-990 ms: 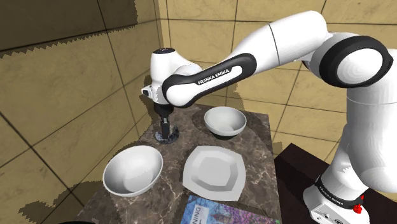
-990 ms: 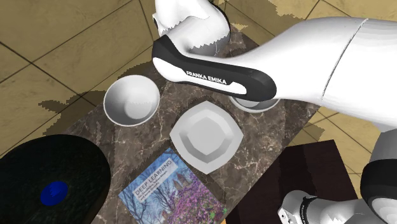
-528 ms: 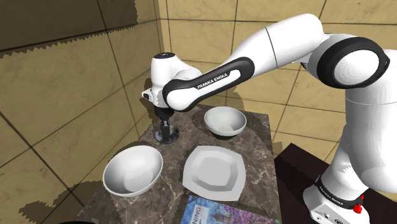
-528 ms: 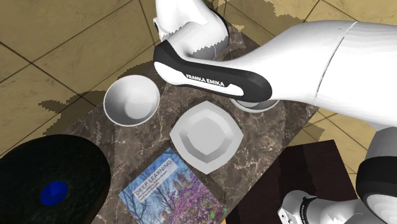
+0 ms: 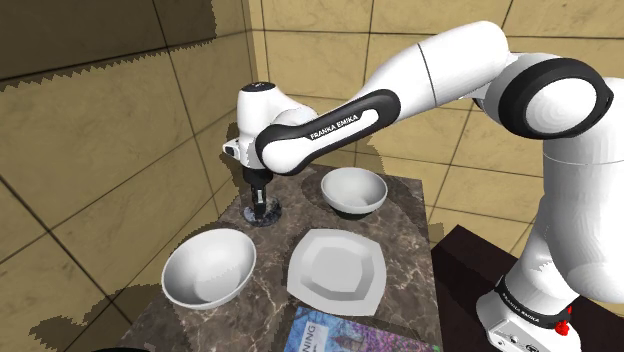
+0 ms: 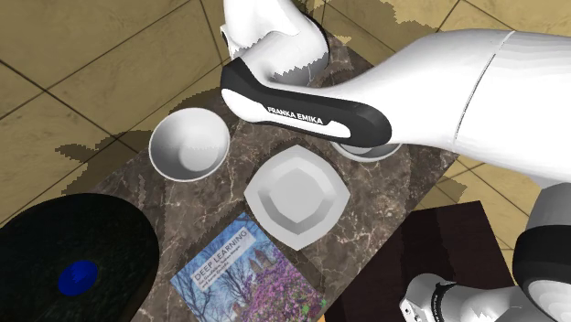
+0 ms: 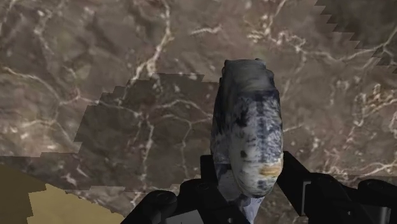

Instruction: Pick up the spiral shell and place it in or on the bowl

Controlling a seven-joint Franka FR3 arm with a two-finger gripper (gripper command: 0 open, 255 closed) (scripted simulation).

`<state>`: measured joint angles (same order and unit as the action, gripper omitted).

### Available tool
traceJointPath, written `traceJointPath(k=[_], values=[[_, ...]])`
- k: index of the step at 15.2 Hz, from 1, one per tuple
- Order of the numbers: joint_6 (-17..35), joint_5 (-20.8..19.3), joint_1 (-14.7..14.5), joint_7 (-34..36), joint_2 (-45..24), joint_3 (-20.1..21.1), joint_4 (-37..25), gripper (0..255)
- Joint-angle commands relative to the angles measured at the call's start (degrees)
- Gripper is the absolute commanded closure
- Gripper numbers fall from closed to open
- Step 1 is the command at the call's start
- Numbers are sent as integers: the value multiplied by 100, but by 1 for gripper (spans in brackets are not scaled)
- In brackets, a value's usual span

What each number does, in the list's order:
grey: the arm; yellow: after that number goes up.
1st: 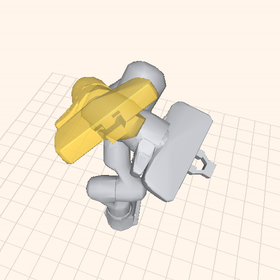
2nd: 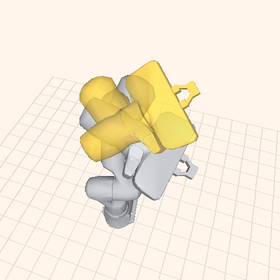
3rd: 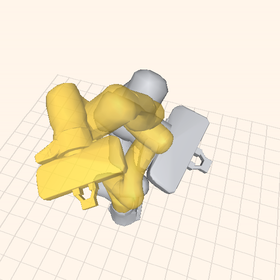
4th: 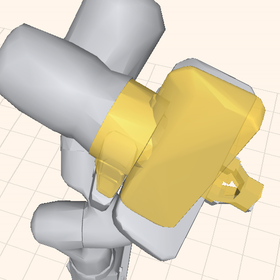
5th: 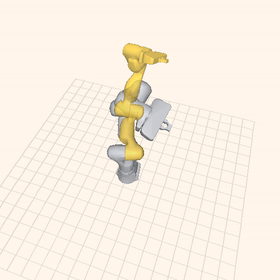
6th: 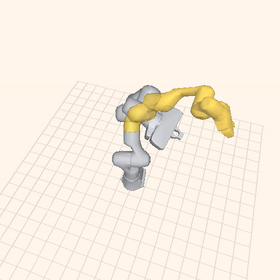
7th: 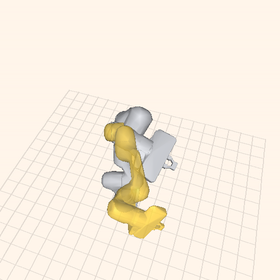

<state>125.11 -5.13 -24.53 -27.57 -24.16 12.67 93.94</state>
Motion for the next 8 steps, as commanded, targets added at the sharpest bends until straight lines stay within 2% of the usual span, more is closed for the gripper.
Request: traceJointPath(k=[1, 4, 8], values=[[-1, 0, 3, -1, -4, -3, 10, 255], [-7, -2, 0, 2, -11, -2, -3, 255], [-271, 28, 5, -16, 90, 12, -168, 255]])
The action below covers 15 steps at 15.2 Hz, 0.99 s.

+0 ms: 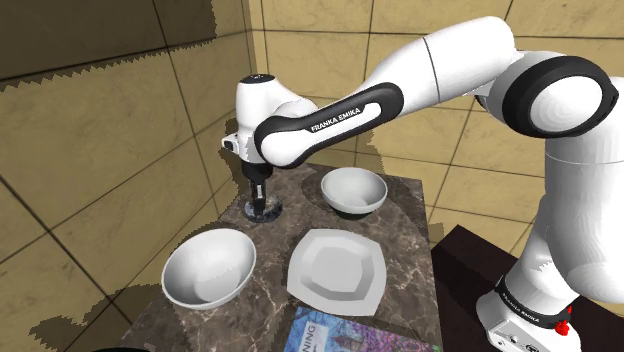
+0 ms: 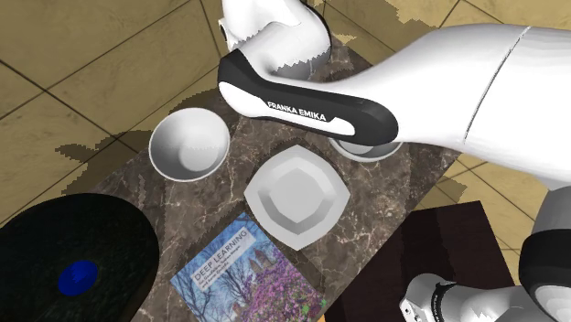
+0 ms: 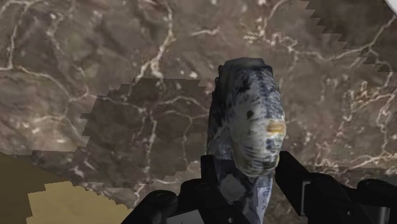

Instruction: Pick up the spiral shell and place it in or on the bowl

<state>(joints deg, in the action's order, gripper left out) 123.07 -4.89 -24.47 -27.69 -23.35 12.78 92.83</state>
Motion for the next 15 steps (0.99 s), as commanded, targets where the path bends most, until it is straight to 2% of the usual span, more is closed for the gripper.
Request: traceJointPath(k=[1, 15], values=[[-133, 11, 0, -7, 32, 6, -103, 255], [-1126, 73, -10, -44, 223, 39, -909, 255]])
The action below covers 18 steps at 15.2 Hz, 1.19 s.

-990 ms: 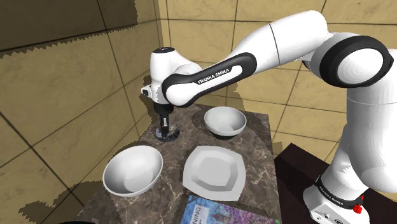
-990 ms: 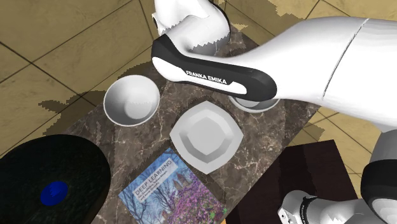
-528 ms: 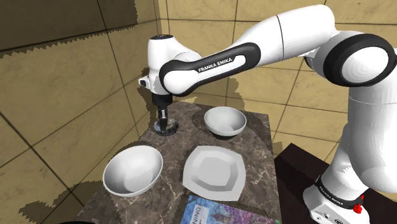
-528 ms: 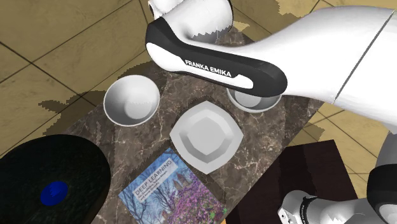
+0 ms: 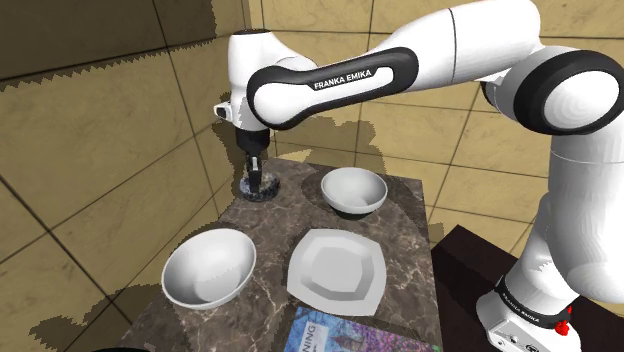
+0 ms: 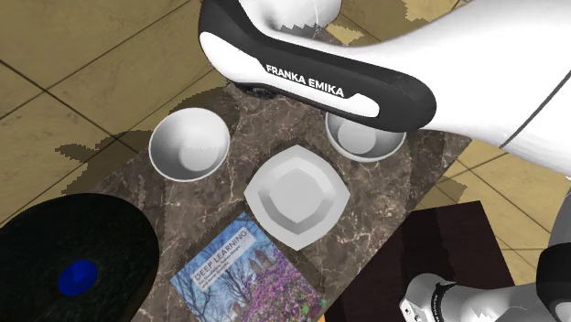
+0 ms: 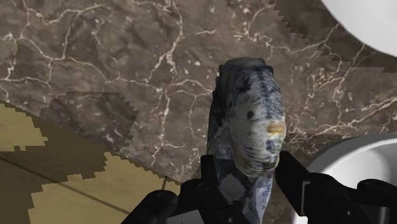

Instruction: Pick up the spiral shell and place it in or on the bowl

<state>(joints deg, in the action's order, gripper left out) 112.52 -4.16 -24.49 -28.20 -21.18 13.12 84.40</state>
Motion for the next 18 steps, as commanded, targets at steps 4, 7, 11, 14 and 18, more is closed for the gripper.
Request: traceJointPath(k=[4, 7, 11, 14, 18], values=[[-376, 5, -20, 3, 13, 10, -364, 255], [-613, 5, -33, 1, 2, 13, -612, 255], [-884, -36, -145, 124, -66, 46, -950, 255], [-1010, -152, -445, 490, -234, 130, -1235, 255], [-1249, -327, -881, 961, -565, 221, -1787, 255]])
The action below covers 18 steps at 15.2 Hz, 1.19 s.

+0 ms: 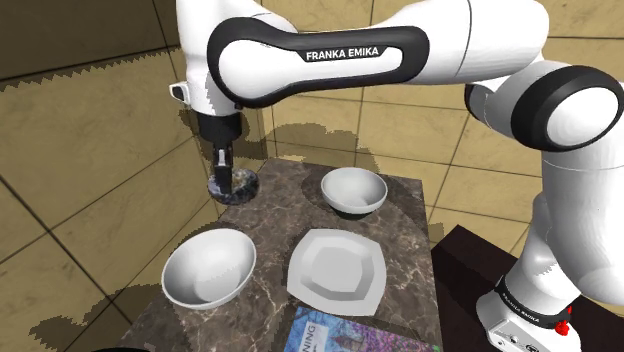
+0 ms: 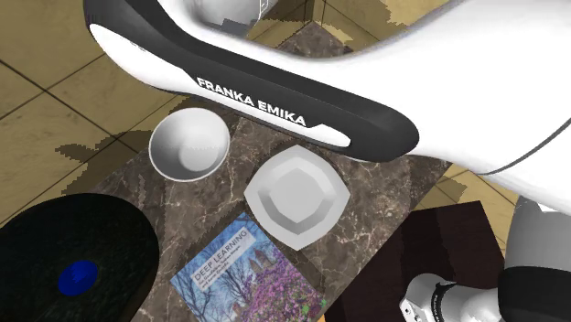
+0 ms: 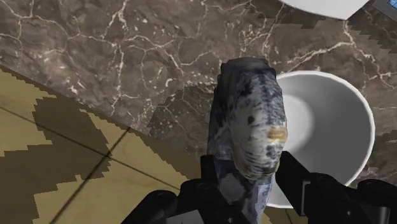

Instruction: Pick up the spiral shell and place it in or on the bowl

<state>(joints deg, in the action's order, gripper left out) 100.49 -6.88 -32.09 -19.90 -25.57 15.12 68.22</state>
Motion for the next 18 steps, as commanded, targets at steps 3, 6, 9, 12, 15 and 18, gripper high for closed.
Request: traceJointPath(k=[3, 6, 9, 12, 15, 18], values=[[-299, -202, -486, 463, -476, 65, -757, 255], [-659, -363, -905, 761, -963, 80, -1592, 255], [-774, -432, -1108, 892, -1212, 71, -1953, 255], [-425, -405, -1028, 920, -1048, 86, -1434, 255], [-119, -388, -968, 942, -940, 95, -1016, 255], [160, -379, -921, 962, -869, 98, -662, 255]])
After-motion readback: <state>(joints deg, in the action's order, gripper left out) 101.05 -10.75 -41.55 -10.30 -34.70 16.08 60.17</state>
